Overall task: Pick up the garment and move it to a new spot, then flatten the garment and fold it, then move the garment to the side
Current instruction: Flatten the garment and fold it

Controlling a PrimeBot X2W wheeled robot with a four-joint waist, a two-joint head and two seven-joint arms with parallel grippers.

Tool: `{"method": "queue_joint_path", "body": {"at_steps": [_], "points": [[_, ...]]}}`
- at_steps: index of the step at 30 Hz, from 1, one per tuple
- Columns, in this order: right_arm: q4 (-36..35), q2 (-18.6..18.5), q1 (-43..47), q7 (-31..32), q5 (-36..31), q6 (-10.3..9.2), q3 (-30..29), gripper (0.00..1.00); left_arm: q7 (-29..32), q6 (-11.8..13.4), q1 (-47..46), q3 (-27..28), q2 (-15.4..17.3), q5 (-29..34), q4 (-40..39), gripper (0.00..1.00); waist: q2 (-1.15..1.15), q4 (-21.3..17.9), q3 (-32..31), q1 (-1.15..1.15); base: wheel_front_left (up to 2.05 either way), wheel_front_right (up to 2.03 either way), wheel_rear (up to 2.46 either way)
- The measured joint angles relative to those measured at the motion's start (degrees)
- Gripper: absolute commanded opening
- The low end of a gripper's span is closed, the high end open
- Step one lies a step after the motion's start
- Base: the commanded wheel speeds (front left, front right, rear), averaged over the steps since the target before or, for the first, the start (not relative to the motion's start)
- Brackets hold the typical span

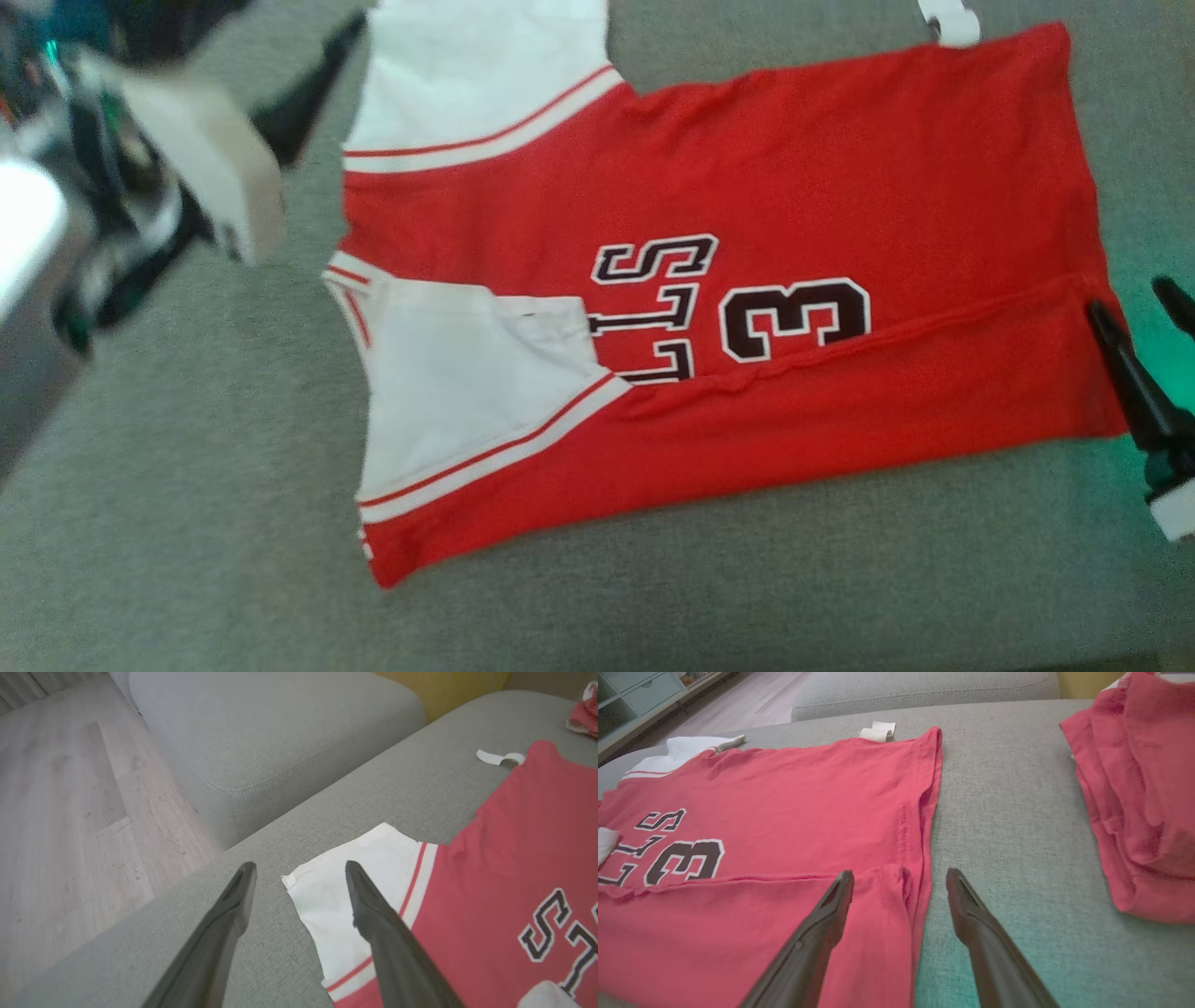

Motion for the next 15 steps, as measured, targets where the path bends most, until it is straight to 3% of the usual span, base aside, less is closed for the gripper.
{"method": "queue_joint_path", "body": {"at_steps": [7, 15], "points": [[-1.3, 2.8, -3.5, 1.4, -2.7, 0.00, -0.5, 1.00, 10.2, -4.6, -10.8, -2.1, -3.1, -0.4, 12.8, 1.00, 0.00, -4.2, 4.8, 0.00, 0.00, 0.00, 0.00], [-0.4, 4.6, -4.2, 1.4, -2.9, 0.00, 0.0, 1.00, 12.7, -6.1, -14.9, -4.6, -3.6, 1.7, 21.6, 1.00, 0.00, -7.6, 8.0, -0.01, 0.00, 0.00, 0.00]]}}
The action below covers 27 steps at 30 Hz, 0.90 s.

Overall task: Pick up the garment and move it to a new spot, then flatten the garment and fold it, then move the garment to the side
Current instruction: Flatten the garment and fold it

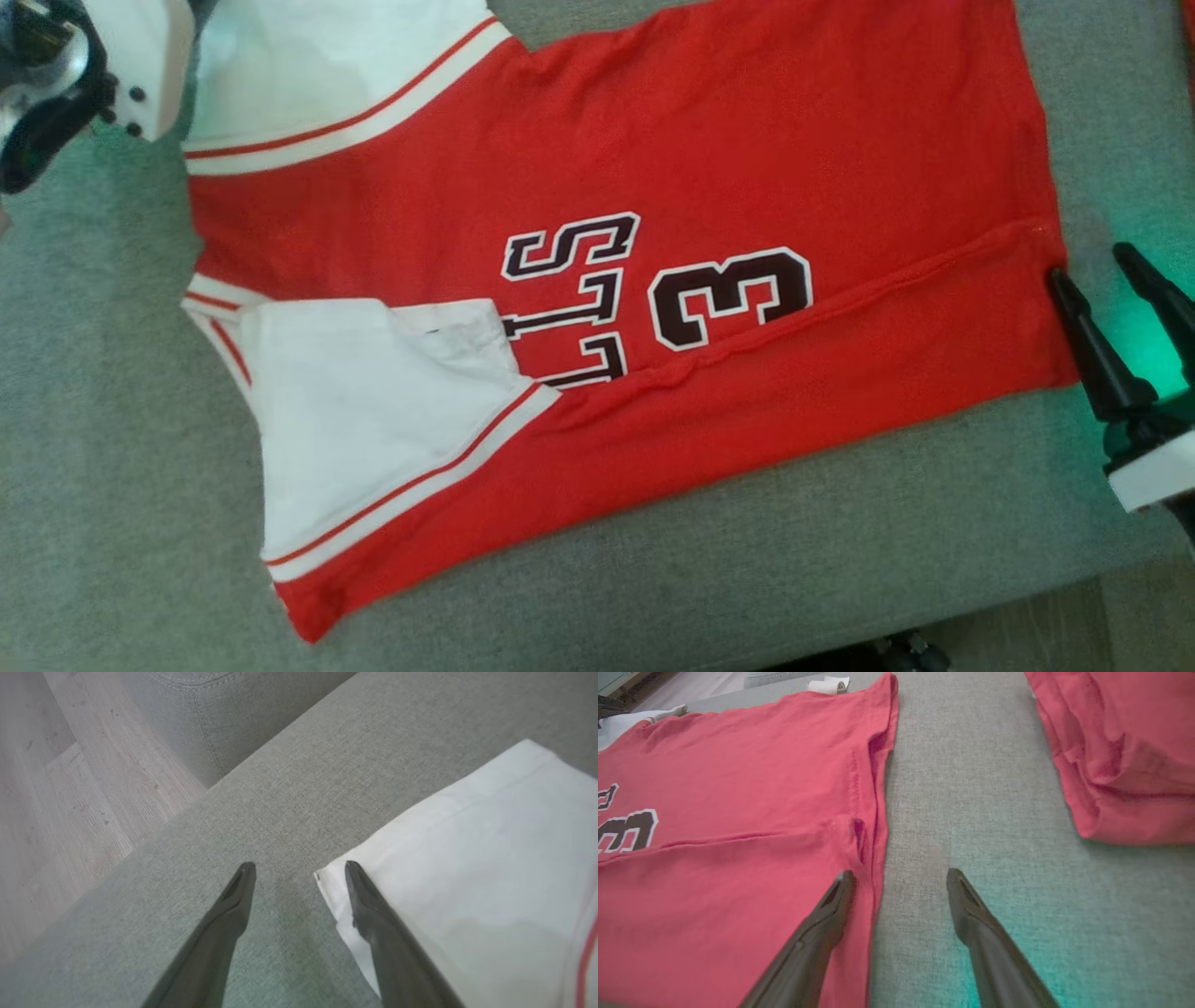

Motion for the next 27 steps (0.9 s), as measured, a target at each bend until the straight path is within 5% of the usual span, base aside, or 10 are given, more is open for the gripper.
{"method": "queue_joint_path", "body": {"at_steps": [12, 13, 14, 17, 27], "points": [[1.7, 0.8, -1.9, -0.6, 0.0, 0.00, 0.6, 1.00, 2.5, -0.9, -1.1, -2.0, -0.2, -3.2, 1.3, 1.00, 0.00, -0.6, 0.3, -0.01, 0.00, 0.00, 0.00], [1.9, 0.8, -1.9, -1.0, 0.0, 0.00, 0.6, 1.00, 2.8, -1.0, -1.1, -2.2, -0.1, -3.6, 1.0, 0.96, 0.00, -0.5, 0.3, -0.01, 0.00, 0.00, 0.00], [1.9, 0.8, -1.9, -1.0, 0.0, 0.00, 0.5, 1.00, 3.1, -1.0, -1.0, -2.5, 0.0, -3.9, 0.6, 0.60, 0.00, -0.5, 0.3, -0.01, 0.00, 0.00, 0.00], [2.0, 0.8, -2.0, -1.0, 0.0, 0.00, 0.6, 1.00, 3.4, -1.0, -1.0, -3.1, 0.2, -4.0, -0.1, 0.00, 0.00, -0.5, 0.4, -0.01, 0.00, 0.00, 0.00], [1.3, 0.5, -5.4, -1.5, 0.1, 0.00, 0.6, 1.00, -1.8, -1.1, -1.3, -6.0, 1.9, -3.1, -3.3, 0.00, 0.00, -0.4, 0.4, -0.01, 0.00, 0.00, 0.00]]}}
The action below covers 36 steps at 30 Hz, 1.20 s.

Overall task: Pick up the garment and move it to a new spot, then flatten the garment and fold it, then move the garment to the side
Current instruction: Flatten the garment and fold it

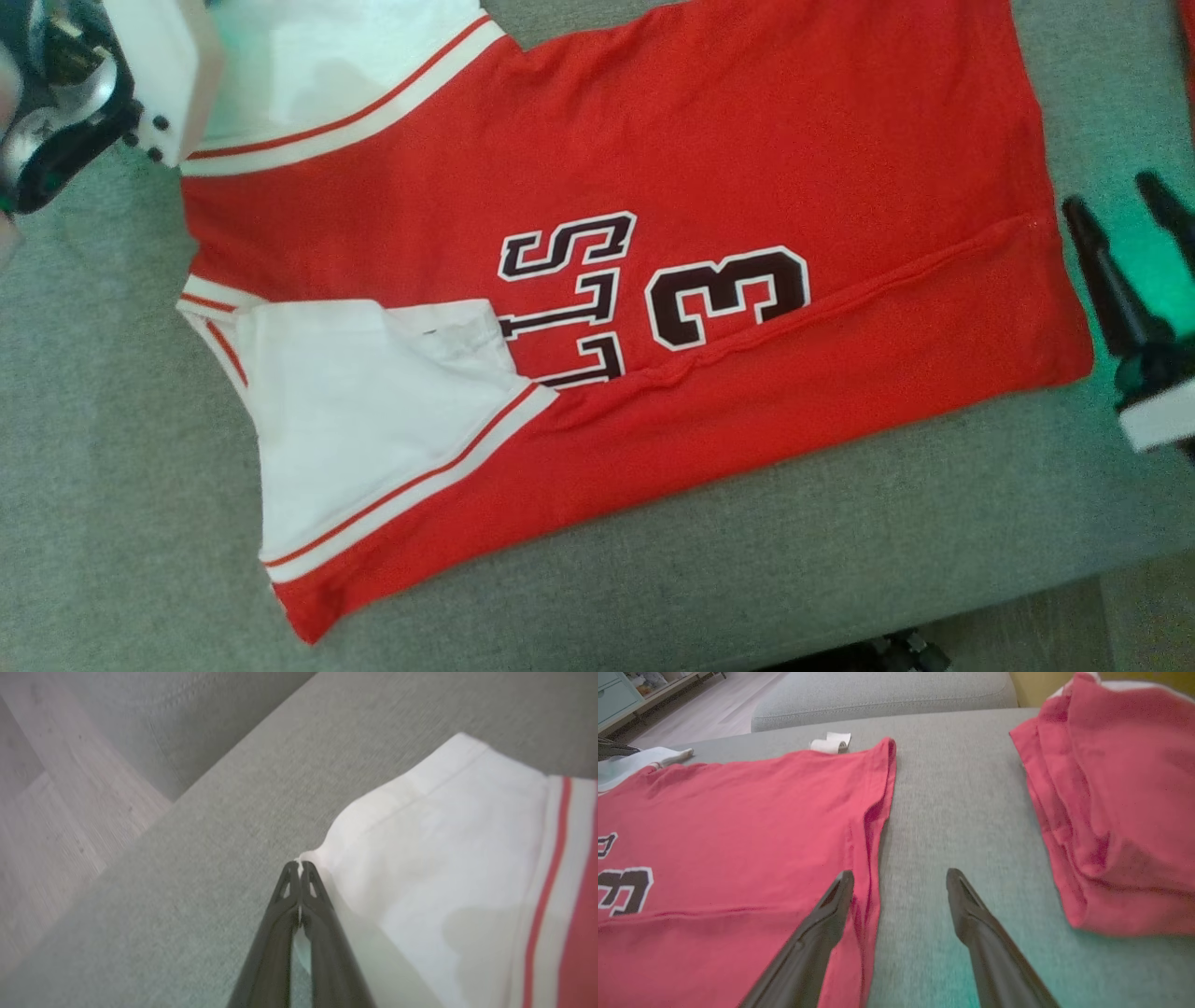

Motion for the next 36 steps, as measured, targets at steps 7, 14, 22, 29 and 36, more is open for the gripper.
{"method": "queue_joint_path", "body": {"at_steps": [7, 14, 22, 29, 36], "points": [[-0.8, -3.1, -11.2, 8.2, 2.7, 0.00, 2.3, 1.00, -6.4, -0.4, -4.7, -2.5, -0.1, 2.3, -0.7, 0.00, 0.00, 1.4, -0.3, 0.00, 0.00, 0.00, 0.00], [4.6, -5.0, -25.2, 16.6, 3.6, 0.00, 7.7, 1.00, -9.6, -0.4, -7.5, -5.9, -1.6, 2.7, -0.4, 0.00, 0.00, 3.9, 0.8, 0.00, 0.00, 0.00, 0.00], [12.4, -4.7, -34.8, 22.3, 4.6, 0.00, 15.3, 1.00, -12.2, -0.4, -10.1, -9.3, -2.7, 2.3, 1.2, 0.00, 0.00, 6.0, 1.9, 0.00, 0.00, 0.00, 0.00], [15.7, -4.7, -38.7, 22.3, 6.9, 0.00, 20.2, 0.61, -13.8, -0.4, -11.7, -11.6, -3.7, 0.9, 2.2, 0.00, 0.00, 7.1, 2.2, 0.00, 0.00, 0.00, 0.00], [16.6, -5.3, -41.2, 19.7, 9.2, 0.00, 24.9, 0.00, -15.6, -0.4, -12.2, -13.4, -3.7, 0.0, 3.8, 0.00, 0.00, 7.4, 2.0, 0.00, 0.00, 0.00, 0.00]]}}
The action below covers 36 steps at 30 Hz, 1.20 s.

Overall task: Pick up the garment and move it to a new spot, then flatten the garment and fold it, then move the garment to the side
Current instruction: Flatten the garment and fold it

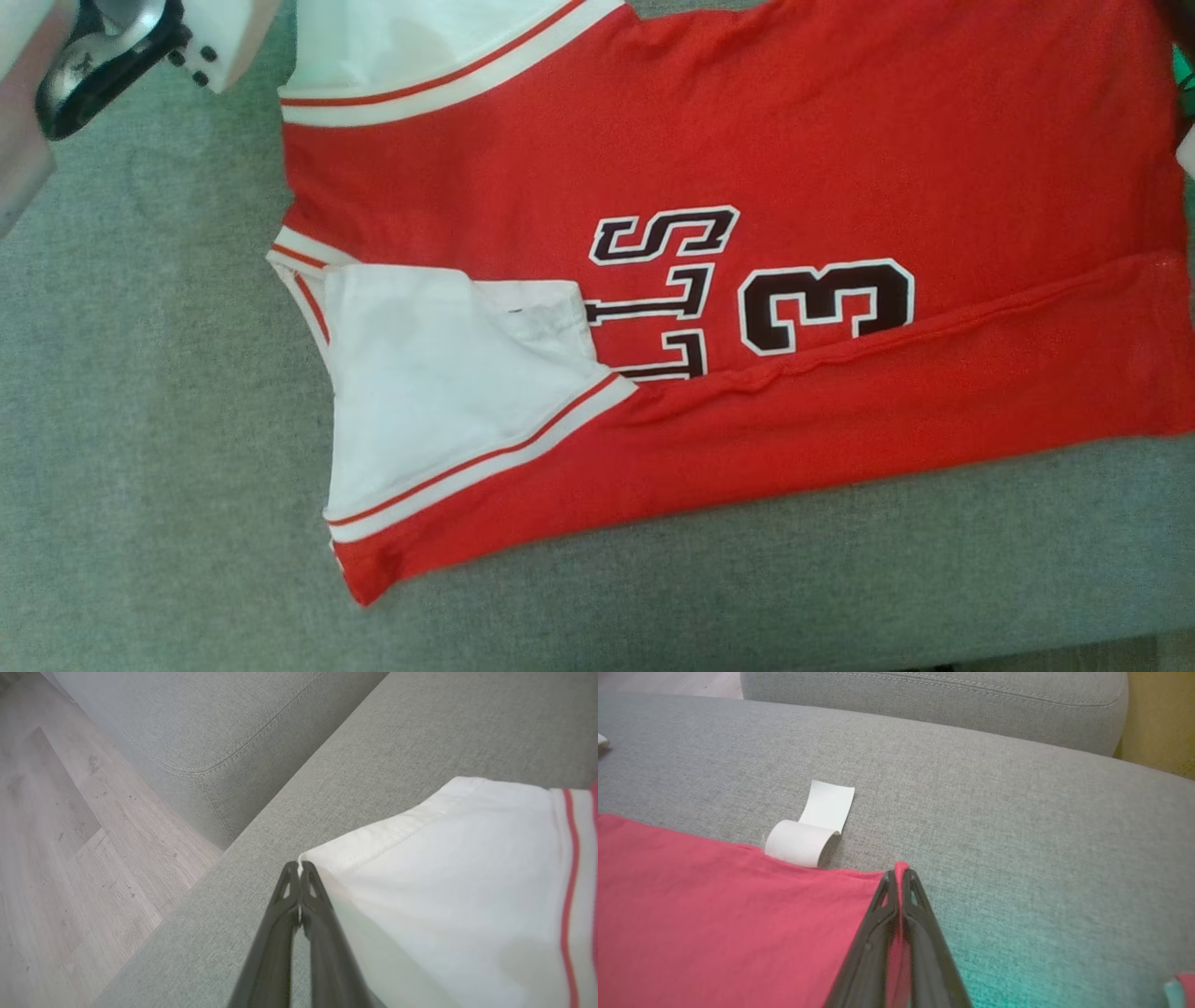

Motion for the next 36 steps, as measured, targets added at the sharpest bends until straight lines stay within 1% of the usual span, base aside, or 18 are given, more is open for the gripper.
{"method": "queue_joint_path", "body": {"at_steps": [4, 7, 10, 14, 20, 23, 25, 29, 33, 36], "points": [[0.2, -0.7, -1.2, -2.6, 0.5, 0.00, 1.6, 0.00, -3.2, 0.0, -0.8, -0.7, -0.1, 0.9, 0.9, 0.00, 0.00, 0.0, -0.4, 0.00, 0.00, 0.00, 0.00], [0.8, -0.8, -2.5, -5.4, 1.4, 0.00, 1.8, 0.00, -6.8, 0.0, -1.6, -0.8, -0.2, 2.4, 1.7, 0.00, 0.00, -0.1, -1.0, 0.00, 0.00, 0.00, 0.00], [1.6, -1.1, -4.0, -8.7, 2.4, 0.00, 1.2, 0.00, -11.5, 0.1, -3.3, -0.5, -0.5, 4.4, 3.1, 0.00, 0.00, 0.0, -1.6, 0.00, 0.00, 0.00, 0.00], [2.1, -2.5, -5.3, -11.8, 3.3, 0.00, 0.8, 0.00, -17.6, 0.6, -5.0, 0.8, -1.1, 6.3, 4.0, 0.00, 0.00, 0.1, -2.6, -0.01, 0.00, 0.00, 0.00], [2.1, -3.8, -4.4, -13.2, 4.9, 0.00, 2.0, 0.00, -19.8, 0.5, -4.2, 0.8, -1.0, 6.1, 3.6, 0.00, 0.00, 0.7, -4.2, -0.01, 0.00, 0.00, 0.00], [2.2, -4.1, -2.0, -15.0, 6.5, 0.00, 2.2, 0.00, -21.0, 0.6, -1.2, 0.4, 0.4, 5.8, 0.6, 0.00, 0.00, 1.1, -5.2, -0.01, 0.00, 0.00, 0.00], [2.5, -4.2, 0.0, -16.3, 7.2, 0.00, 2.3, 0.00, -22.2, 1.7, 1.6, -0.1, 2.1, 5.8, -1.9, 0.00, 0.00, 1.5, -6.0, -0.01, 0.00, 0.00, 0.00], [2.5, -4.3, 3.9, -18.2, 7.5, 0.00, 2.5, 0.00, -24.1, 5.0, 7.9, -0.6, 6.5, 5.8, -8.6, 0.00, 0.00, 1.9, -7.6, -0.02, 0.00, 0.00, 0.00], [2.5, -4.4, 6.6, -19.5, 7.4, 0.00, 2.5, 0.00, -24.2, 9.0, 13.3, -1.0, 10.3, 5.6, -17.1, 0.00, 0.00, 2.3, -8.6, -0.01, 0.00, 0.00, 0.00], [2.5, -4.8, 8.5, -19.9, 6.3, 0.00, 2.1, 0.00, -24.7, 12.5, 17.3, -1.3, 12.8, 5.3, -23.5, 0.00, 0.00, 2.5, -9.1, -0.02, 0.00, 0.00, 0.00]]}}
